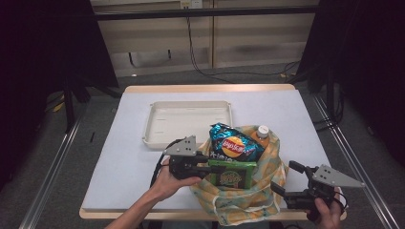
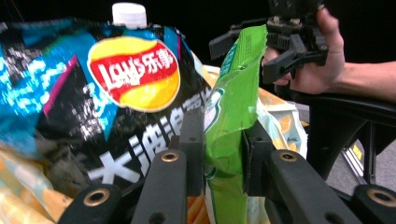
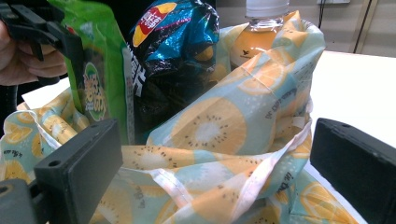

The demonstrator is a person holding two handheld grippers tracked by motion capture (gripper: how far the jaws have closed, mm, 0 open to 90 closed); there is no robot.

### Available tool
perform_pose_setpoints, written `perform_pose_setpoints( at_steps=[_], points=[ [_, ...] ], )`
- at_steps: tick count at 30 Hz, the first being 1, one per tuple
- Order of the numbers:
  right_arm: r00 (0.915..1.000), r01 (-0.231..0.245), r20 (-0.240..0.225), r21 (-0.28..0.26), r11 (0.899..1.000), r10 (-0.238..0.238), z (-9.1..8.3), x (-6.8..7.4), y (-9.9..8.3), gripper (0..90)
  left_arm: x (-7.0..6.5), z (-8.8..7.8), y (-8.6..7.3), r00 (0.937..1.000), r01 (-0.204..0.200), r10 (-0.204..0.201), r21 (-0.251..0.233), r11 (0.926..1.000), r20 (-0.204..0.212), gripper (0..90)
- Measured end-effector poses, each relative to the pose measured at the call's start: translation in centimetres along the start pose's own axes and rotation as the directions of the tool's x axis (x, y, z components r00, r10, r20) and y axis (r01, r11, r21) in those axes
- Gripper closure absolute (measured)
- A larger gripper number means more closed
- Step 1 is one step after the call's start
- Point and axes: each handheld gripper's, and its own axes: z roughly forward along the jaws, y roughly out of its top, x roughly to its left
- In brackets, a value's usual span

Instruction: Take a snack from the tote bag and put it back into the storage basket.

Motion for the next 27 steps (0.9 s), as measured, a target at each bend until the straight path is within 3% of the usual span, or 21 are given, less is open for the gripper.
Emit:
perform_pose_setpoints(
  at_steps=[7, 10, 15, 27],
  points=[
    [0.9996, 0.028, 0.007, -0.006, 1.000, -0.028, 0.1, 0.1, -0.1, 1.1, 0.0, -0.7, 1.3, 0.9998, -0.014, 0.013, -0.022, 0.9997, -0.016, 74.9],
    [0.9989, 0.048, -0.004, 0.028, 0.998, -0.048, 0.1, -0.1, -0.3, 1.4, 0.2, -0.9, 1.7, 0.9994, -0.023, 0.022, -0.013, 0.9997, -0.027, 74.8],
    [0.9996, 0.027, 0.001, 0.007, 1.000, -0.027, -0.1, -0.3, -0.3, 1.4, 0.6, -2.2, 2.7, 0.9993, -0.034, 0.034, -0.050, 0.9982, -0.016, 74.6],
    [0.9994, 0.033, -0.004, 0.015, 0.999, -0.033, -0.1, -0.3, -0.4, 1.0, 1.4, -5.2, 4.6, 0.9968, -0.046, 0.039, -0.093, 0.9946, -0.069, 74.7]
  ],
)
